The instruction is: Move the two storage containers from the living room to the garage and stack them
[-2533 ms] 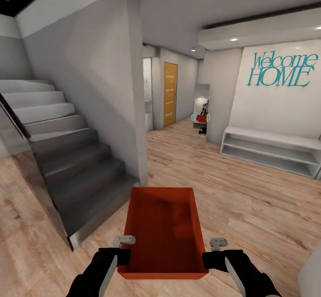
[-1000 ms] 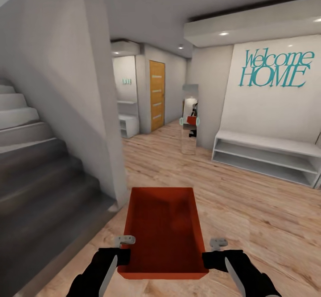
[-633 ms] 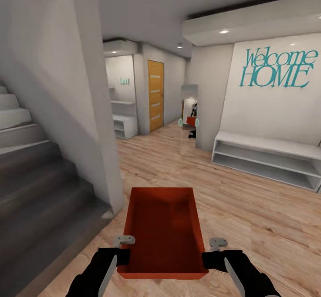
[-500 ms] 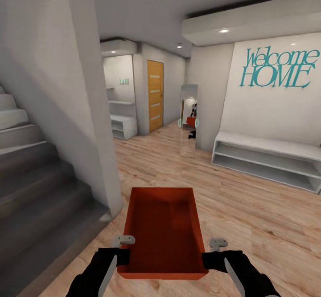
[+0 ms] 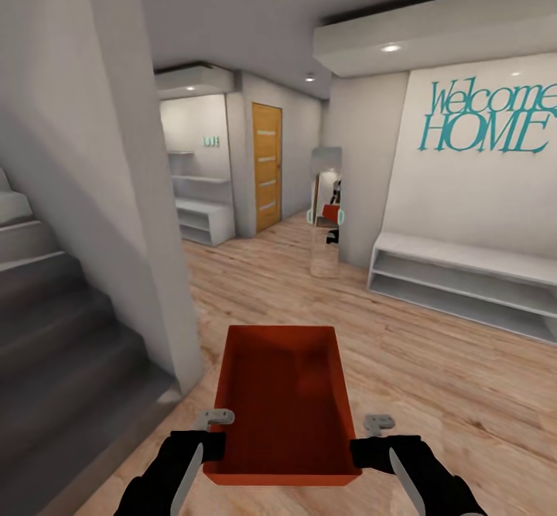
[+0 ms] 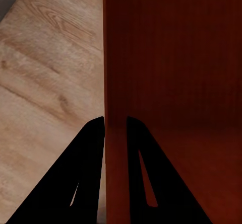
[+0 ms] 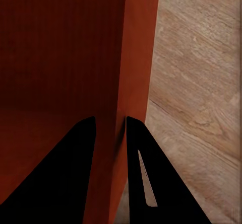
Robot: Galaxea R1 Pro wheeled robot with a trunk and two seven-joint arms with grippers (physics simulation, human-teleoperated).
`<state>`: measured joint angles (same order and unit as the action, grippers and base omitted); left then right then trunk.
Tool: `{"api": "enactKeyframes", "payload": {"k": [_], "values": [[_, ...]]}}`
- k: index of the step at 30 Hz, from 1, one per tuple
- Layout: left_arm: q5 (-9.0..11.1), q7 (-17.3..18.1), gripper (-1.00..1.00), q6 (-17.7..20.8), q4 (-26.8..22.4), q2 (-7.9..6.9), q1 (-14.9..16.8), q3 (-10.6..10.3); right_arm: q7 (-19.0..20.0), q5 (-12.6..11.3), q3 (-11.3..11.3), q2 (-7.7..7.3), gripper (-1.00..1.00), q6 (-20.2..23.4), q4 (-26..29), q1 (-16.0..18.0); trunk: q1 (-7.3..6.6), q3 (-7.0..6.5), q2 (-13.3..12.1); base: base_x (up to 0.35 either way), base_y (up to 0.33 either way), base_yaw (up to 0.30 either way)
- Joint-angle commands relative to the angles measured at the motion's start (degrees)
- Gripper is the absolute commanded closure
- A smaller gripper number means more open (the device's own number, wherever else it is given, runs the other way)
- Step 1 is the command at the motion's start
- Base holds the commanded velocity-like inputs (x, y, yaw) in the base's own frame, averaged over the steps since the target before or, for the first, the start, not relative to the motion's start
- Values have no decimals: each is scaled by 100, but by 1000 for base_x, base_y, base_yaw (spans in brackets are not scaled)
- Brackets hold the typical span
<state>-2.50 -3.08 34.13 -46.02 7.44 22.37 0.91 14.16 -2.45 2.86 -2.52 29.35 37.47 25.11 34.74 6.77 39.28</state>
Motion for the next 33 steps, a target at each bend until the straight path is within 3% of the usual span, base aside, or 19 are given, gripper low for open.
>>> {"api": "enactKeyframes", "payload": {"k": [1,33], "values": [[-93,-26,100,34,-3,-3,5,32,-19,69,39,-64,100,-422,15,4,5,10,8,322,-12,0],[-115,-34,100,-73,-2,-6,5,32,-19,69,39,-64,100,-423,6,2,5,10,8,323,0,0]]}}
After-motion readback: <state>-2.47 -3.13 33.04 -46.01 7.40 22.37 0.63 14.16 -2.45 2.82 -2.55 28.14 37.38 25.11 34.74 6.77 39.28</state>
